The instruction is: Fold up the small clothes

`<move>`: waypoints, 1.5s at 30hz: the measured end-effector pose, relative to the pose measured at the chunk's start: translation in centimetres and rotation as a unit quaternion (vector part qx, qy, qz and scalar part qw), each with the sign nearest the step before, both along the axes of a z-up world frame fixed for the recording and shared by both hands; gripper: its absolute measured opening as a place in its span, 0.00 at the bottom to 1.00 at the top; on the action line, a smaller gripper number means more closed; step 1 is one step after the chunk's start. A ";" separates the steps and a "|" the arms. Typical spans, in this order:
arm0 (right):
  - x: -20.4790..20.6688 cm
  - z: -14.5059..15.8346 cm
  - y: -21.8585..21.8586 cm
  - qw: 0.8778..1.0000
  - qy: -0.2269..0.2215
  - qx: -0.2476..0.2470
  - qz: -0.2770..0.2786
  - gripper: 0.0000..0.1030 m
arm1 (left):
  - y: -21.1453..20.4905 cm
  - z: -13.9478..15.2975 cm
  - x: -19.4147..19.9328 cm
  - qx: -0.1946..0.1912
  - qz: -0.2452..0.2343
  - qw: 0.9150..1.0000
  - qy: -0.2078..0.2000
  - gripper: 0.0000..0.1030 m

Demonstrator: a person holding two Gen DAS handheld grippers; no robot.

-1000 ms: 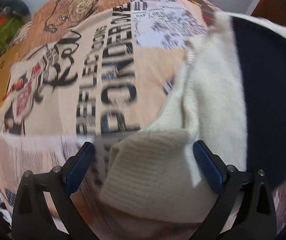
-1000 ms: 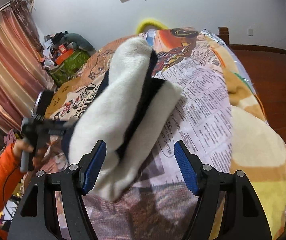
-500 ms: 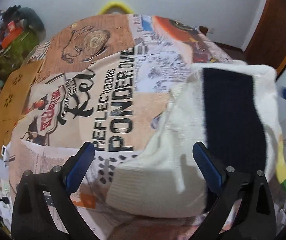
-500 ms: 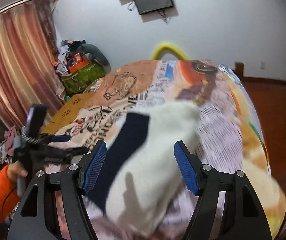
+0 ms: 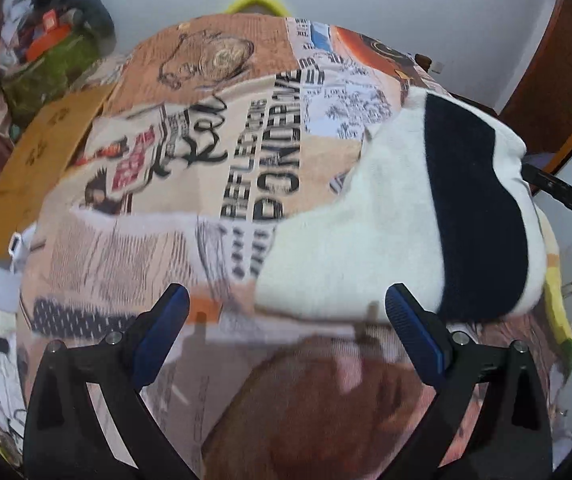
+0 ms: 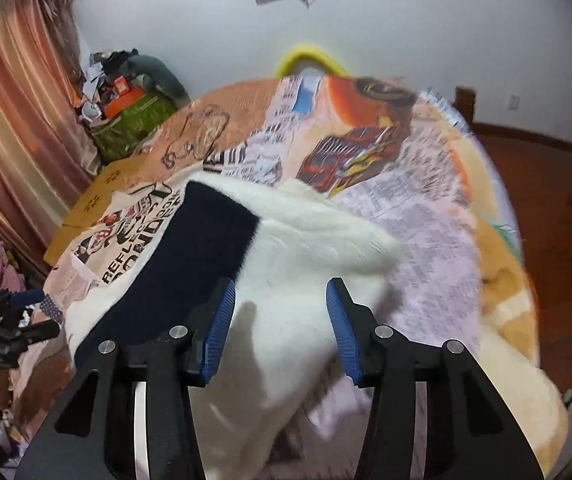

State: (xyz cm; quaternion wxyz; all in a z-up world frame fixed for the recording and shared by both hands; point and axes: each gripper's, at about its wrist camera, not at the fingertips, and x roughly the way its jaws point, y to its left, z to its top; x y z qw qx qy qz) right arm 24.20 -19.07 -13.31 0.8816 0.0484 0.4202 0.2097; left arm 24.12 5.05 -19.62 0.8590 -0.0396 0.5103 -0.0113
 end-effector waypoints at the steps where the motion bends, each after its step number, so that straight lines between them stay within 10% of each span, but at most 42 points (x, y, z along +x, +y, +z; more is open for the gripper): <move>1: -0.9 0.1 -0.3 1.000 -0.003 -0.002 0.001 0.45 | 0.0 -0.2 -0.5 0.006 -0.001 1.000 0.002 0.96; 12: -4.7 -5.2 -0.2 0.995 0.079 -0.059 0.005 0.49 | -1.7 -4.2 1.2 -0.008 -0.024 0.998 0.061 0.97; 22: -5.3 -4.2 6.4 0.991 0.068 -0.063 0.100 0.48 | -0.2 -3.8 7.9 0.070 0.029 0.995 0.057 0.94; 37: -1.2 3.7 -0.9 0.997 -0.043 -0.033 0.048 0.80 | -4.6 -0.5 0.7 -0.114 0.005 0.992 0.048 0.95; 45: 6.3 -0.3 0.7 0.996 0.062 0.009 0.066 0.80 | -6.5 -2.6 3.5 -0.193 0.046 0.977 0.080 0.96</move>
